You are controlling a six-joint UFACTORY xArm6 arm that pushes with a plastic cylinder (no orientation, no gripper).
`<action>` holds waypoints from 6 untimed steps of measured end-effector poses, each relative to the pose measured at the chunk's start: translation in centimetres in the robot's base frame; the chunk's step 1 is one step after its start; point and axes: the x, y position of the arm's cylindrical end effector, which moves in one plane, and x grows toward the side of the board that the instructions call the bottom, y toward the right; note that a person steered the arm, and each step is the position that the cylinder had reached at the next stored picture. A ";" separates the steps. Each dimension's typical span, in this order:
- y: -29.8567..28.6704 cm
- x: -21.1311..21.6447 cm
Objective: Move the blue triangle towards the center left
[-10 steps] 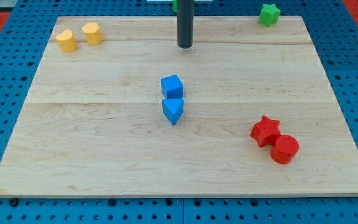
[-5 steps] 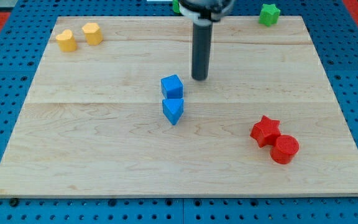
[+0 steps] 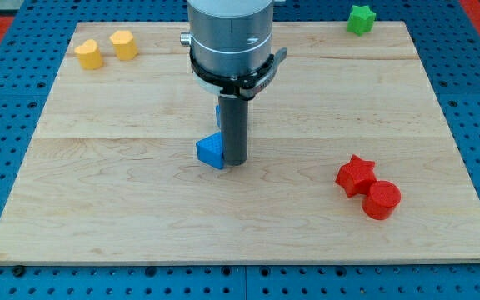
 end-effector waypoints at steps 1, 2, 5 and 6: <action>-0.6 0.6; -4.6 -0.6; -7.6 -1.6; -4.3 -1.6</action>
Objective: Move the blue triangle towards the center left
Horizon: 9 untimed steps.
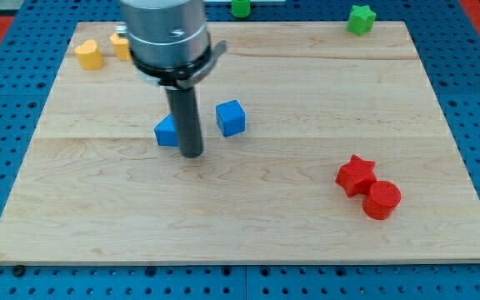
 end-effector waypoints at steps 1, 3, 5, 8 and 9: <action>0.2 -0.9; -10.1 -2.7; -7.7 -5.4; -14.3 -5.6; -5.5 -9.2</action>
